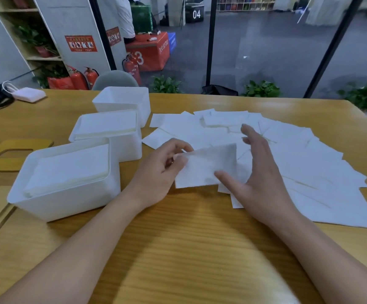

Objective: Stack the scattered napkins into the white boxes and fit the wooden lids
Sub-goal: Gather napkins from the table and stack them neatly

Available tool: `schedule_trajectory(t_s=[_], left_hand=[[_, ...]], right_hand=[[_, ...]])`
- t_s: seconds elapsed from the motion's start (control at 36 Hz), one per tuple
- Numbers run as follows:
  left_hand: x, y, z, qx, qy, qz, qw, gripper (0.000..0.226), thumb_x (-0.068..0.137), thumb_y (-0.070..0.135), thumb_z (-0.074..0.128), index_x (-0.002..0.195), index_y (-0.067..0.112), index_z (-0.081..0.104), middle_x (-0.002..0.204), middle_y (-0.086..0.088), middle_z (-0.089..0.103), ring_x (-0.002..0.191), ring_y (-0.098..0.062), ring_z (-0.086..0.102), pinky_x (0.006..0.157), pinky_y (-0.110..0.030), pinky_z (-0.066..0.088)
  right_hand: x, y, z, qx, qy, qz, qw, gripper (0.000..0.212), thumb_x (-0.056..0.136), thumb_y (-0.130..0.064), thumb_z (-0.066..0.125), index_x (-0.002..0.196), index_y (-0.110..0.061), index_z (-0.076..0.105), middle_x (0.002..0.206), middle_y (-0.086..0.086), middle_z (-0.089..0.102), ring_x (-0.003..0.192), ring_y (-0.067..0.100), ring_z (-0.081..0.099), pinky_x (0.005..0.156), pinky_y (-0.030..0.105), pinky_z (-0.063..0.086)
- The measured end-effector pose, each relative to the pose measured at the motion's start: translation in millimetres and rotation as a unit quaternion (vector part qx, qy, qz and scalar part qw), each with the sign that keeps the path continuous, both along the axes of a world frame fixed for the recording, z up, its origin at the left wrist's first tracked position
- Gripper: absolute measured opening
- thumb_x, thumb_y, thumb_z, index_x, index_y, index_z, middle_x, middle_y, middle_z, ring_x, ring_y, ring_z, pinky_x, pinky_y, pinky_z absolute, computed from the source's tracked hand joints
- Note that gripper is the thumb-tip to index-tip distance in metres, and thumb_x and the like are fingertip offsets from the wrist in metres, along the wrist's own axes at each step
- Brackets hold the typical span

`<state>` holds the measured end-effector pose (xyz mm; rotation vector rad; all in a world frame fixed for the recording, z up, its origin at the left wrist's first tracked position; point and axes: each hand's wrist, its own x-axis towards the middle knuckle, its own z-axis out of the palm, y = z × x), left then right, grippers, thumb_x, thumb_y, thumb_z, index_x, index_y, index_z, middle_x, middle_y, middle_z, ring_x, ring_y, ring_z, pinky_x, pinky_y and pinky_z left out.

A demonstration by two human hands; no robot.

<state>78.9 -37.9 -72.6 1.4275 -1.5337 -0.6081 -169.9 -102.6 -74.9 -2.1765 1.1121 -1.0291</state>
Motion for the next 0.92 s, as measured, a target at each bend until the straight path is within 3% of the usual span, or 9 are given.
schedule_trajectory(t_s=[0.14, 0.22, 0.33, 0.44, 0.56, 0.61, 0.72, 0.83, 0.92], left_hand=[[1.0, -2.8, -1.6, 0.024, 0.114, 0.009, 0.993, 0.016, 0.113, 0.014, 0.056, 0.12, 0.021, 0.068, 0.098, -0.005, 0.074, 0.088, -0.025, 0.068, 0.079, -0.043, 0.053], [5.0, -7.1, -9.4, 0.067, 0.101, 0.032, 0.992, 0.023, 0.113, 0.02, 0.056, 0.123, 0.036, 0.069, 0.099, 0.006, 0.077, 0.09, -0.021, 0.071, 0.083, -0.044, 0.055], [10.1, -8.8, -12.2, 0.102, 0.08, 0.073, 0.989, 0.026, 0.111, 0.025, 0.059, 0.12, 0.046, 0.07, 0.07, 0.019, 0.056, 0.069, -0.013, 0.047, 0.067, -0.03, 0.041], [9.4, -4.7, -6.9, 0.11, 0.019, 0.06, 0.992, 0.021, 0.107, 0.033, 0.064, 0.122, 0.048, 0.068, 0.091, 0.0, 0.069, 0.078, -0.012, 0.059, 0.076, -0.031, 0.048], [4.4, 2.1, 2.5, 0.07, -0.079, 0.029, 0.994, 0.023, 0.102, 0.055, 0.068, 0.124, 0.047, 0.07, 0.129, 0.029, 0.063, 0.119, 0.006, 0.058, 0.096, -0.021, 0.047], [0.4, 6.2, 8.9, 0.045, -0.096, -0.018, 0.994, 0.024, 0.099, 0.057, 0.07, 0.119, 0.045, 0.074, 0.136, 0.029, 0.062, 0.135, 0.003, 0.05, 0.105, -0.022, 0.042], [-5.3, 12.1, 13.2, 0.023, -0.074, -0.046, 0.996, 0.006, 0.096, 0.038, 0.081, 0.102, 0.035, 0.081, 0.109, 0.017, 0.077, 0.111, -0.009, 0.069, 0.094, -0.032, 0.052], [-0.2, 9.5, 17.1, 0.001, -0.003, -0.033, 0.999, 0.005, 0.099, 0.027, 0.08, 0.099, 0.029, 0.084, 0.103, 0.012, 0.081, 0.105, -0.012, 0.073, 0.094, -0.037, 0.057], [9.2, 7.9, 21.6, 0.075, -0.034, -0.048, 0.995, 0.005, 0.1, 0.035, 0.079, 0.101, 0.033, 0.084, 0.109, 0.018, 0.079, 0.113, -0.002, 0.069, 0.101, -0.034, 0.05]], right_hand=[[-4.5, 8.0, 9.8, 0.044, 0.014, 0.06, 0.997, 0.129, 0.079, -0.05, 0.094, 0.168, -0.05, 0.001, 0.172, -0.028, 0.017, 0.16, 0.001, 0.021, 0.128, 0.051, 0.031], [-5.9, 11.3, 14.3, -0.003, 0.074, 0.111, 0.991, 0.122, 0.075, -0.05, 0.097, 0.167, -0.046, 0.017, 0.175, -0.027, 0.005, 0.163, 0.005, 0.01, 0.13, 0.049, 0.025], [-1.1, 8.9, 4.6, -0.071, 0.105, 0.117, 0.985, 0.062, 0.082, -0.039, 0.093, 0.136, -0.04, 0.062, 0.171, -0.021, 0.023, 0.16, 0.008, 0.015, 0.126, 0.052, 0.028], [2.1, 0.8, -9.5, -0.104, 0.069, 0.09, 0.988, 0.013, 0.095, -0.025, 0.083, 0.101, -0.032, 0.074, 0.147, -0.019, 0.057, 0.148, 0.004, 0.034, 0.121, 0.049, 0.031], [1.7, -0.4, -11.4, -0.082, 0.067, 0.08, 0.991, 0.012, 0.096, -0.026, 0.081, 0.096, -0.035, 0.072, 0.121, -0.026, 0.07, 0.129, -0.004, 0.05, 0.118, 0.042, 0.034], [1.8, 4.4, -8.7, -0.042, 0.051, 0.065, 0.996, 0.012, 0.096, -0.029, 0.08, 0.096, -0.037, 0.071, 0.109, -0.027, 0.073, 0.12, -0.003, 0.055, 0.111, 0.033, 0.04], [2.2, 11.1, 0.2, 0.049, -0.033, 0.057, 0.997, 0.008, 0.099, -0.026, 0.077, 0.094, -0.031, 0.074, 0.087, -0.014, 0.075, 0.074, 0.011, 0.07, 0.065, 0.026, 0.052], [4.0, 16.2, 6.5, 0.15, -0.117, 0.083, 0.978, 0.003, 0.102, -0.023, 0.075, 0.103, -0.025, 0.075, 0.075, -0.002, 0.072, 0.063, 0.027, 0.061, 0.058, 0.035, 0.047], [6.2, 17.5, 3.9, 0.194, -0.101, 0.09, 0.972, 0.016, 0.101, -0.025, 0.075, 0.114, -0.033, 0.07, 0.074, 0.011, 0.071, 0.068, 0.037, 0.062, 0.064, 0.04, 0.049]])
